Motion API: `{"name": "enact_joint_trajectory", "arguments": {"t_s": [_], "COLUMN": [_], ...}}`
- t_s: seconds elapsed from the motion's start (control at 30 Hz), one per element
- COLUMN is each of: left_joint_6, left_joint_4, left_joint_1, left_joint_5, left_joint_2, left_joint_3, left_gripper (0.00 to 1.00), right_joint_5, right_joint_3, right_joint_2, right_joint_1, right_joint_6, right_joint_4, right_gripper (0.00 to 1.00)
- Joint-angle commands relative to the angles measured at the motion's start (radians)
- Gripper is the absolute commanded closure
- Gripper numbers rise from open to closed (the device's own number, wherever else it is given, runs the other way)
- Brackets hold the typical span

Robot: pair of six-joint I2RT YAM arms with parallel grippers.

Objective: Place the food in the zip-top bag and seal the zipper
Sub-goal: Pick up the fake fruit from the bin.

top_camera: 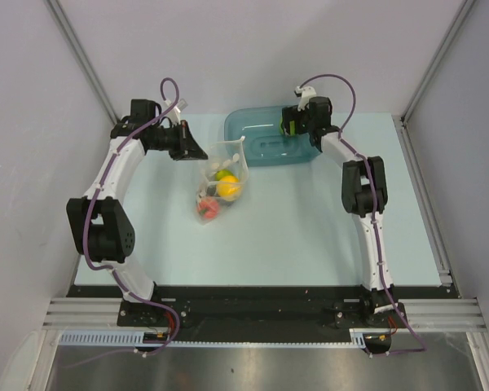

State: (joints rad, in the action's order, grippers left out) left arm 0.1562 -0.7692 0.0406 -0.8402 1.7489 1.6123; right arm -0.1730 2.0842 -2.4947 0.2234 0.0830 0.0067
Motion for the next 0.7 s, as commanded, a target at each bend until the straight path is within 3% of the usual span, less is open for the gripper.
{"name": "enact_joint_trajectory", "arguments": {"t_s": [0.0, 0.33, 0.53, 0.67], "left_joint_6": [-0.021, -0.029, -0.027, -0.018], "left_joint_4": [0.008, -0.005, -0.004, 0.002], "left_joint_1": [-0.005, -0.007, -0.007, -0.007], "left_joint_5": [0.000, 0.010, 0.012, 0.007], "left_joint_2": [-0.006, 0.001, 0.001, -0.005], "left_joint_3": [0.009, 0.014, 0.021, 0.009], "left_gripper": [0.99, 1.00, 1.00, 1.00], "right_joint_5": [0.035, 0.056, 0.031, -0.025], "right_joint_3": [0.057, 0.163, 0.130, -0.009], "right_joint_2": [-0.061, -0.158, -0.129, -0.009], "right_joint_1": [0.005, 0.021, 0.014, -0.001], "right_joint_6": [-0.035, -0.055, -0.055, -0.078], "right_joint_4": [0.140, 0.174, 0.162, 0.268], "right_gripper": [0.00, 0.02, 0.21, 0.46]}}
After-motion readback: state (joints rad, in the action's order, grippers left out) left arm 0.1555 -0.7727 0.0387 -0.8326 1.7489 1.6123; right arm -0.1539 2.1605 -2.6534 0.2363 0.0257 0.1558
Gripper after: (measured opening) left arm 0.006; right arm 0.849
